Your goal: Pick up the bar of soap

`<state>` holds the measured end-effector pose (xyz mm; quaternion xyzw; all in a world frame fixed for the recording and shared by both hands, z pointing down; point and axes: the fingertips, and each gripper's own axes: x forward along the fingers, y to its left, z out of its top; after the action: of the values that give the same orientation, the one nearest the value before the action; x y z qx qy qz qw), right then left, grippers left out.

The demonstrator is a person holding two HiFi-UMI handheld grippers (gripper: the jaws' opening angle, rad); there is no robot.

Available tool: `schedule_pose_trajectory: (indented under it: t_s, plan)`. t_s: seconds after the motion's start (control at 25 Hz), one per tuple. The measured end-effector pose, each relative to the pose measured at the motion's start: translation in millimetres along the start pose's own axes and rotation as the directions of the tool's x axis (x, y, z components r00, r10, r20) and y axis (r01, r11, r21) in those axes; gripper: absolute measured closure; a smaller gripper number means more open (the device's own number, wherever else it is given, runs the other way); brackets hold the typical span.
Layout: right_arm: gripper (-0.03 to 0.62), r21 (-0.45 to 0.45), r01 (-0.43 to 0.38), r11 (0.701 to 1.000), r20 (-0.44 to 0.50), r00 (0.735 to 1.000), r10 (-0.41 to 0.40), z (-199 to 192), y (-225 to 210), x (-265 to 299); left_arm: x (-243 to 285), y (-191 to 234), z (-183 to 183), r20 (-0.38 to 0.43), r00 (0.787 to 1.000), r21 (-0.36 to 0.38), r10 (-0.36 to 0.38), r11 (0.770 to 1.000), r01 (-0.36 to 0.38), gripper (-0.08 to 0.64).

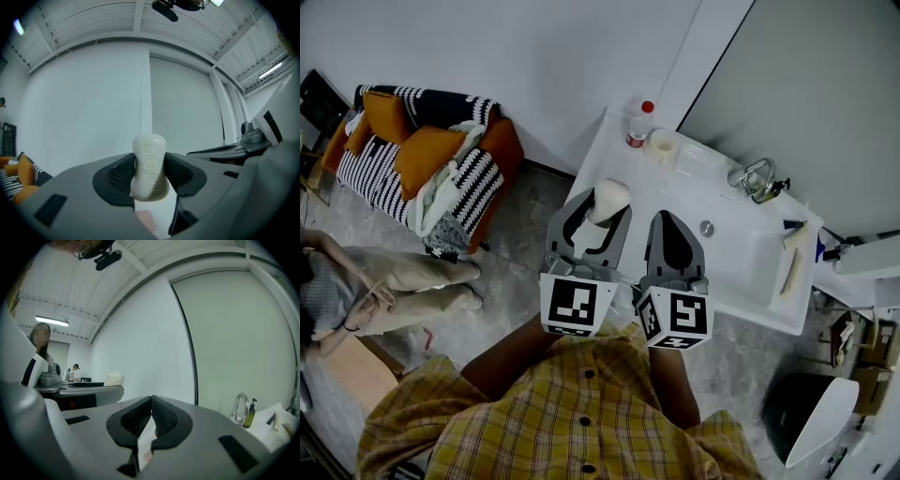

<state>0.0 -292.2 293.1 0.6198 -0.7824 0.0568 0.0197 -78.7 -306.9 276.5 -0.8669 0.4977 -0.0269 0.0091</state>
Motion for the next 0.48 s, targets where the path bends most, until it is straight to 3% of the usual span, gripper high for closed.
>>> schedule_pose_trajectory:
  t_s: [0.48]
  plan:
    - [0.572, 0.021, 0.025, 0.999, 0.004, 1.000, -0.025, -0.1, -14.8, -1.9, 4.5, 0.1, -2.6, -0.006, 1.000, -0.011, 0.005, 1.000, -0.006, 0.357]
